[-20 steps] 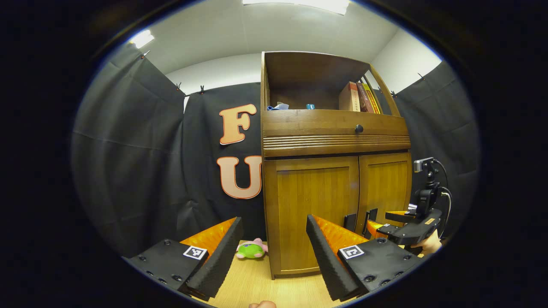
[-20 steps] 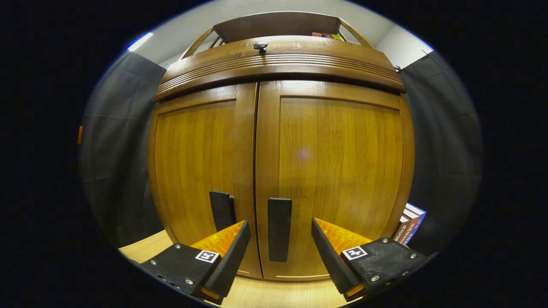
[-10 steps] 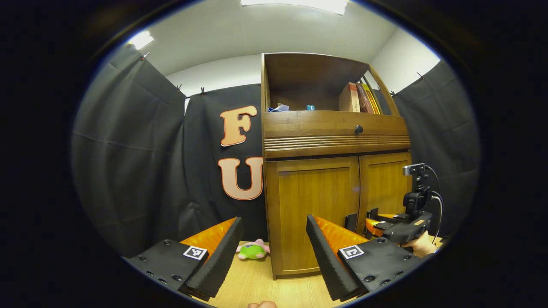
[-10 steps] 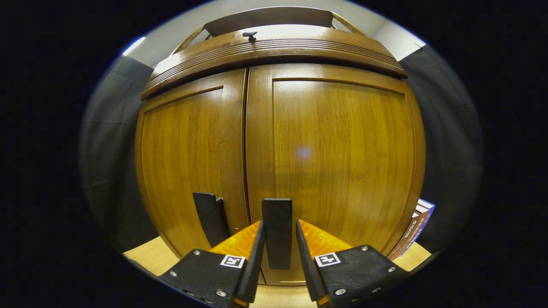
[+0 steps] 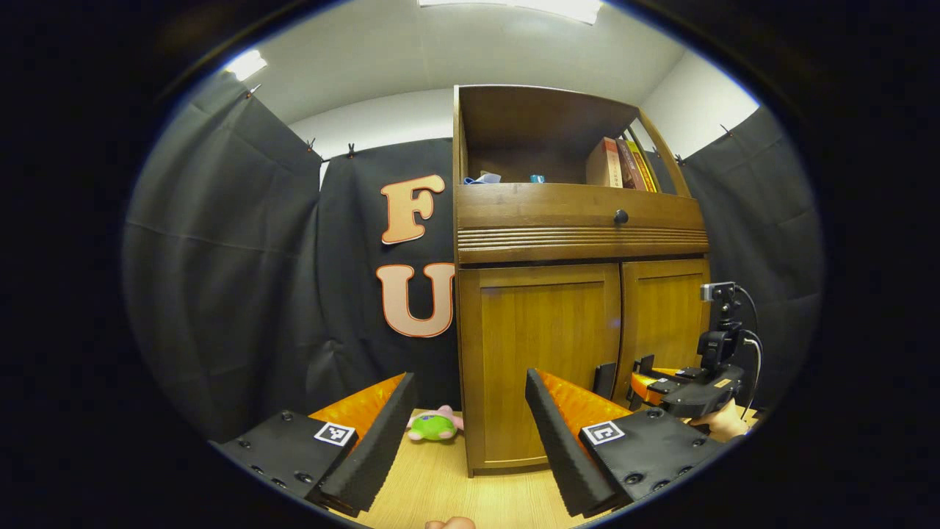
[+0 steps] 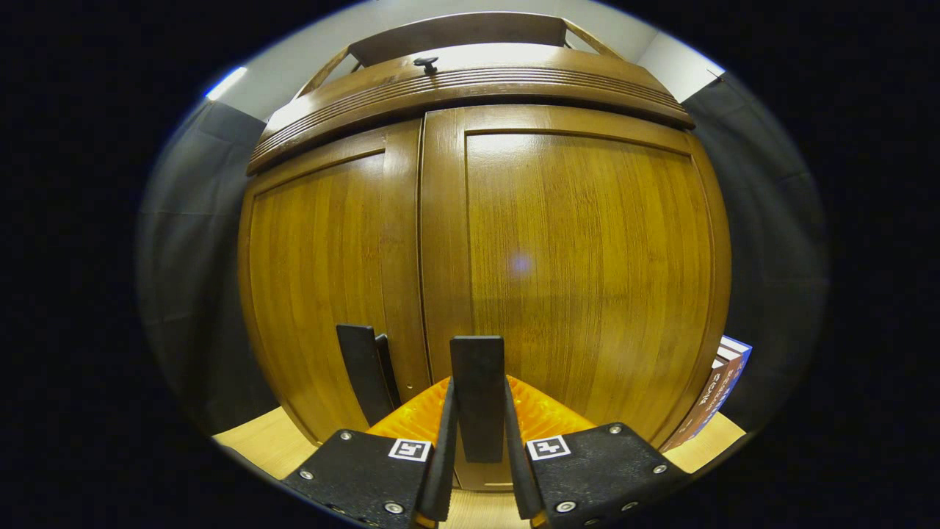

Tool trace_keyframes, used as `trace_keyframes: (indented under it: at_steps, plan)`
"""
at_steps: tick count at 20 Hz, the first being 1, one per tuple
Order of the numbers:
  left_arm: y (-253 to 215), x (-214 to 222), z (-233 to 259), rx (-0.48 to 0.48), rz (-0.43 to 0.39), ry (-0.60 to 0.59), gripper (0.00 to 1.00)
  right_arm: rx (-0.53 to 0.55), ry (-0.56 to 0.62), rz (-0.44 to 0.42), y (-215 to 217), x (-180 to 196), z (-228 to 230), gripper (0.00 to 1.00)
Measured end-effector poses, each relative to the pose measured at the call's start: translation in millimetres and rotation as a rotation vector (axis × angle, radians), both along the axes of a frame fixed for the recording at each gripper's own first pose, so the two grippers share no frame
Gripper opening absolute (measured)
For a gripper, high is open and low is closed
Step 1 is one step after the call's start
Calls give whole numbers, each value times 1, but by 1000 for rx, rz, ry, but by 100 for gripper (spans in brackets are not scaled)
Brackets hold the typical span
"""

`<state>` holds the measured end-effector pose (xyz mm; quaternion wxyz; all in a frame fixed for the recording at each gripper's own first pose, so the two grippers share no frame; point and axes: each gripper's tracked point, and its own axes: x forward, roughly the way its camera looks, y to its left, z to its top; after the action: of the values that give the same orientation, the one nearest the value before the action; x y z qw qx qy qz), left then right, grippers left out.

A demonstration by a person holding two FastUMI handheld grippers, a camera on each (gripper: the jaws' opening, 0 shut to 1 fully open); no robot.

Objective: Open the right door of the double-door shoe cabinet with the right hand, and open the left door with the left hand.

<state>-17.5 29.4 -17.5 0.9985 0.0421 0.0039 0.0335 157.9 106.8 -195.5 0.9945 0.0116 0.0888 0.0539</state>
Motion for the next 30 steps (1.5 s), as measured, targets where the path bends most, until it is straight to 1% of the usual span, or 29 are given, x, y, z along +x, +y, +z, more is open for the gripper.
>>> trace_keyframes:
  at_steps: [1,2,3,4,5,8,9,10,13,17,23,30]
  plan:
    - [1,0,-1,0,3,2,97,3,2,6,0,-3,0,42]
    - [1,1,-1,-1,5,3,97,9,5,13,0,-7,0,33]
    - [1,1,-1,-2,6,3,97,14,8,23,0,-11,0,33]
    - [1,1,-1,-4,4,3,95,21,14,34,0,-15,0,24]
    - [0,1,-2,-6,2,4,95,28,16,42,0,-18,0,32]
    - [-4,-1,-3,-4,-6,8,95,37,27,69,1,-26,2,32]
    - [-5,0,-4,0,-7,10,95,40,29,77,0,-28,3,24]
    - [-5,-1,-4,4,-8,11,95,45,33,86,0,-32,3,31]
    - [-9,-1,-6,3,-18,15,97,66,44,110,0,-42,5,31]
    - [-10,-3,-7,1,-23,18,97,63,52,129,-5,-53,7,31]
    - [-7,-3,-14,-8,-23,32,94,74,48,138,-12,-68,11,30]
    - [-2,-2,-20,-12,-10,38,95,76,46,131,-26,-87,16,30]
